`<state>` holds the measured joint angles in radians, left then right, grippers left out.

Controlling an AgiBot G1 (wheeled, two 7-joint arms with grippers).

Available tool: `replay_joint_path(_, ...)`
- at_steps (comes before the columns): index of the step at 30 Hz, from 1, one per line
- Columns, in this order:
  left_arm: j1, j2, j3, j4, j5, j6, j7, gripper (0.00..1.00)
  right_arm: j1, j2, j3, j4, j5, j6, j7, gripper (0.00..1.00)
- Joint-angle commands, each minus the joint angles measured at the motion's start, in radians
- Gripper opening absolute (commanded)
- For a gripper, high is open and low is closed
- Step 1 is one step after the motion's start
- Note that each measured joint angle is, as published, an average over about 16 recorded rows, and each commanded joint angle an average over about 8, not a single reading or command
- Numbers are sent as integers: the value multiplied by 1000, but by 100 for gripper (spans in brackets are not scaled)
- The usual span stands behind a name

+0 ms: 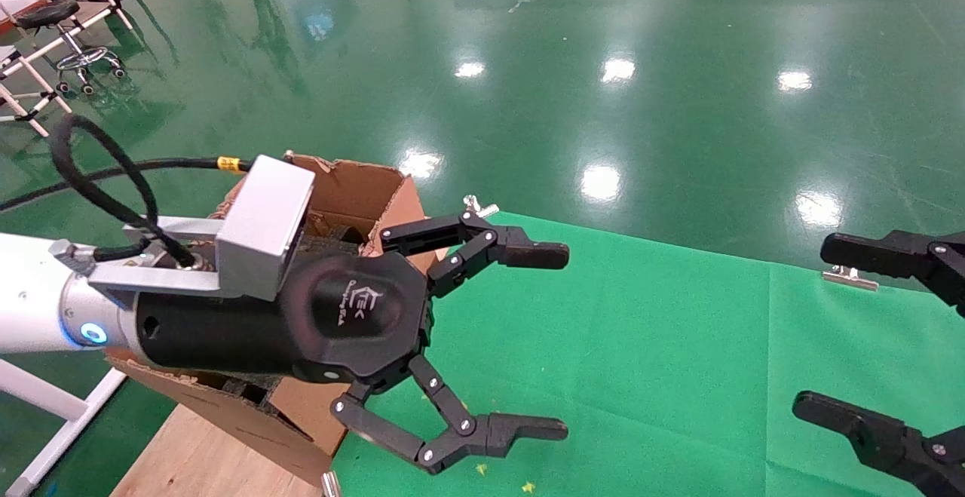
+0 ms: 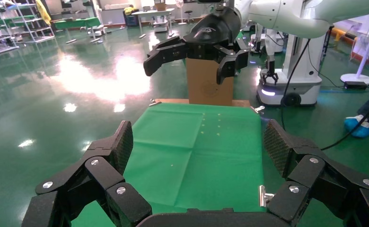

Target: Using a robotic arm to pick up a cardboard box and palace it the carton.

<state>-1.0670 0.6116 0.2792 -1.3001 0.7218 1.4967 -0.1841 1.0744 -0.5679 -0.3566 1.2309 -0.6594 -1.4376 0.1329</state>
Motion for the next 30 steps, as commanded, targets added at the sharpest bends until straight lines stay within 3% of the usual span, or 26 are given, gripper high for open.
replay_joint_path(1, 7, 0, 0, -15, -8, 1, 5, 100, 0, 0, 0, 0, 0, 0, 0, 100)
replay_joint_path(30, -6, -1, 0, 14, 7, -1, -3, 100, 0, 0, 0, 0, 0, 0, 0, 100)
